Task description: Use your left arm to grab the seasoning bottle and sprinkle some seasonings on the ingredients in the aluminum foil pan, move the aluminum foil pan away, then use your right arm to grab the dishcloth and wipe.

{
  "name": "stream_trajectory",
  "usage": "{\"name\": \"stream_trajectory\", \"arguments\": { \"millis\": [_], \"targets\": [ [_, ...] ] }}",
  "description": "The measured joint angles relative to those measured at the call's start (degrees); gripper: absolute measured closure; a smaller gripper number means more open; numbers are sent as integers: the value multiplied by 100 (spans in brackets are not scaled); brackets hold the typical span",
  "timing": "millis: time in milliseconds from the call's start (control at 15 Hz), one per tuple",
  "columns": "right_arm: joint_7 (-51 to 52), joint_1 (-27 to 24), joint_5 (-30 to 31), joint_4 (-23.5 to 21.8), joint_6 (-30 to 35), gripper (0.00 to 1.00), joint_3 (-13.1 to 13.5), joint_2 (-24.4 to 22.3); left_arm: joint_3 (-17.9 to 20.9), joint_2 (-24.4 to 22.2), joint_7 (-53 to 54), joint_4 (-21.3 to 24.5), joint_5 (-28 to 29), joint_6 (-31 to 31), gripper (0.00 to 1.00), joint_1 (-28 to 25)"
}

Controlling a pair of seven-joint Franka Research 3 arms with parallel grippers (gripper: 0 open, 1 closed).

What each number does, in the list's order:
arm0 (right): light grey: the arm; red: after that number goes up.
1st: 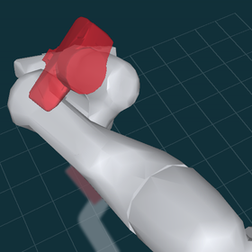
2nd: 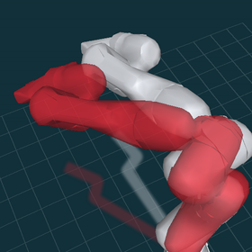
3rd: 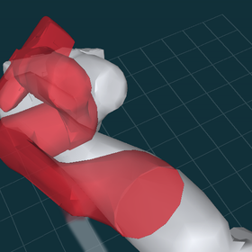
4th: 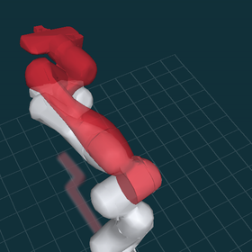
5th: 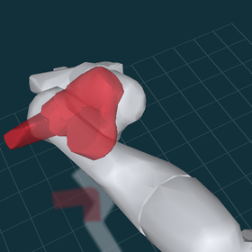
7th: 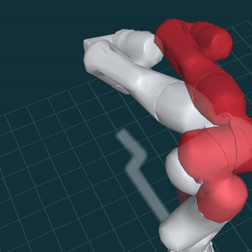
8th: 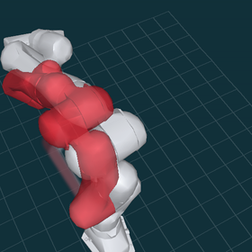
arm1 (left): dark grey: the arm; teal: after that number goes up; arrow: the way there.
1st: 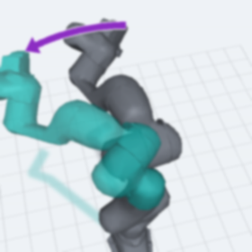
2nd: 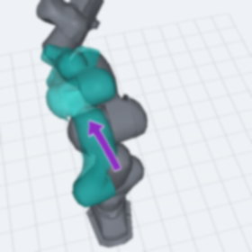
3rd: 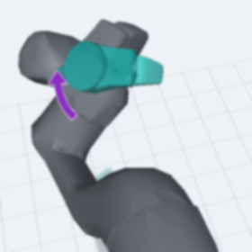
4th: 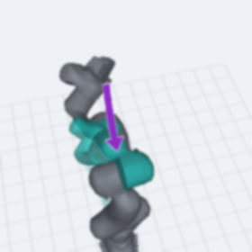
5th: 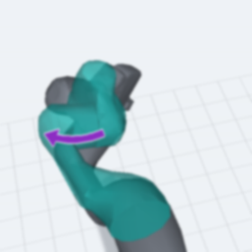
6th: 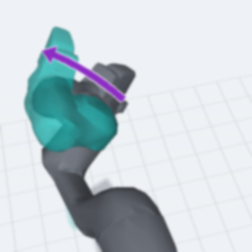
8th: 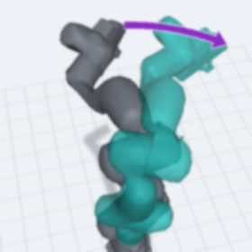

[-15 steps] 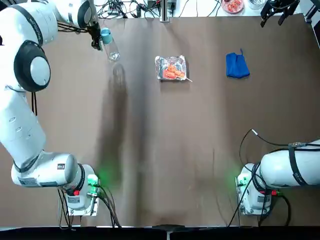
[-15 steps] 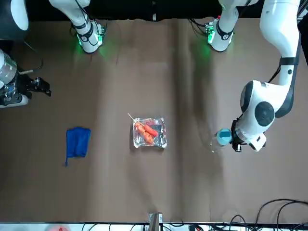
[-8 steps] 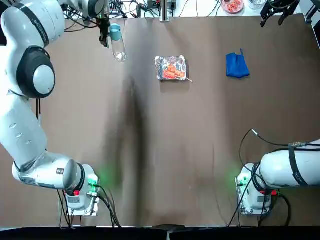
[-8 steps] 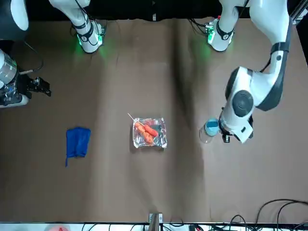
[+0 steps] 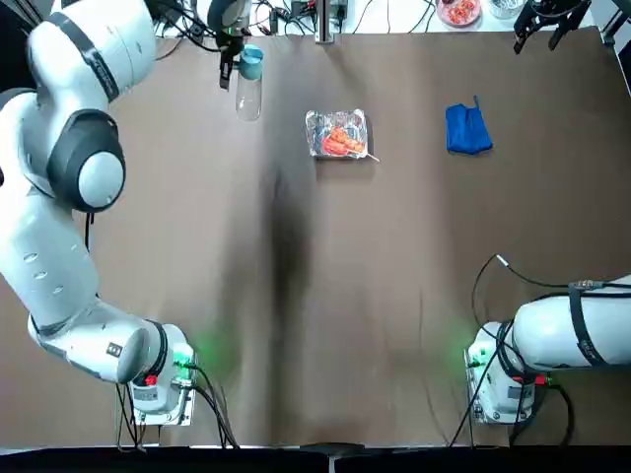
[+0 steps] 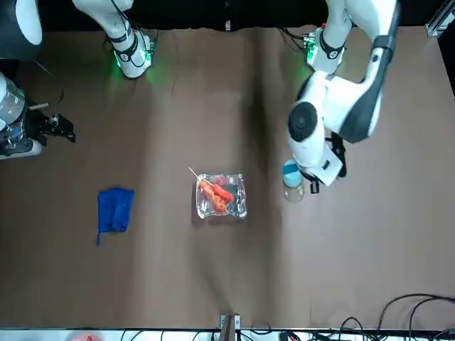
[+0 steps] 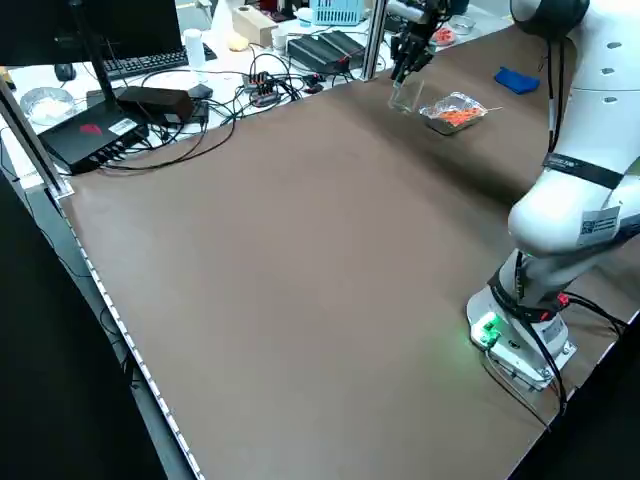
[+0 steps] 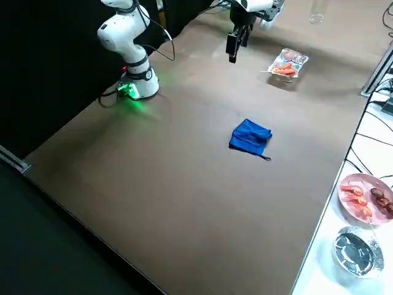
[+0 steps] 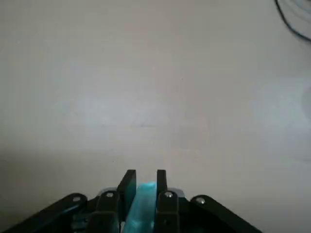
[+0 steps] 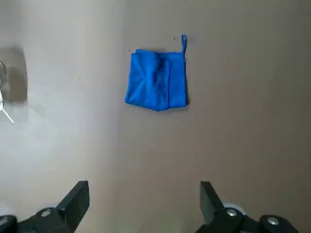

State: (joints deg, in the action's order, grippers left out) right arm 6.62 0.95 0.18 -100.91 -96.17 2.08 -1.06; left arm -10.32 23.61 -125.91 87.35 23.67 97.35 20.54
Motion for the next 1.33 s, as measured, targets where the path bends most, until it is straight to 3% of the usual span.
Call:
{"name": "stream_trajectory", "arguments": {
  "millis": [200, 533, 667, 800, 933, 1333],
  "targets": [
    [0, 1, 0, 0, 0, 0, -1, 0, 486, 2, -357, -40, 183, -113, 78, 738],
    [0, 1, 0, 0, 0, 0, -1, 0, 2294, 155, -421, -285, 196, -327, 78, 2517],
    [0, 1, 0, 0, 0, 0, -1, 0, 2777, 268, -421, -363, 197, -336, 78, 2994],
    [0, 1, 0, 0, 0, 0, -1, 0, 2928, 398, -421, -434, 256, -337, 78, 3209],
    [0, 1, 0, 0, 0, 0, -1, 0, 2935, 599, -421, -493, 574, -337, 78, 3383],
    [0, 1, 0, 0, 0, 0, -1, 0, 2937, 771, -391, -525, 795, -337, 78, 3622]
  ]
}}
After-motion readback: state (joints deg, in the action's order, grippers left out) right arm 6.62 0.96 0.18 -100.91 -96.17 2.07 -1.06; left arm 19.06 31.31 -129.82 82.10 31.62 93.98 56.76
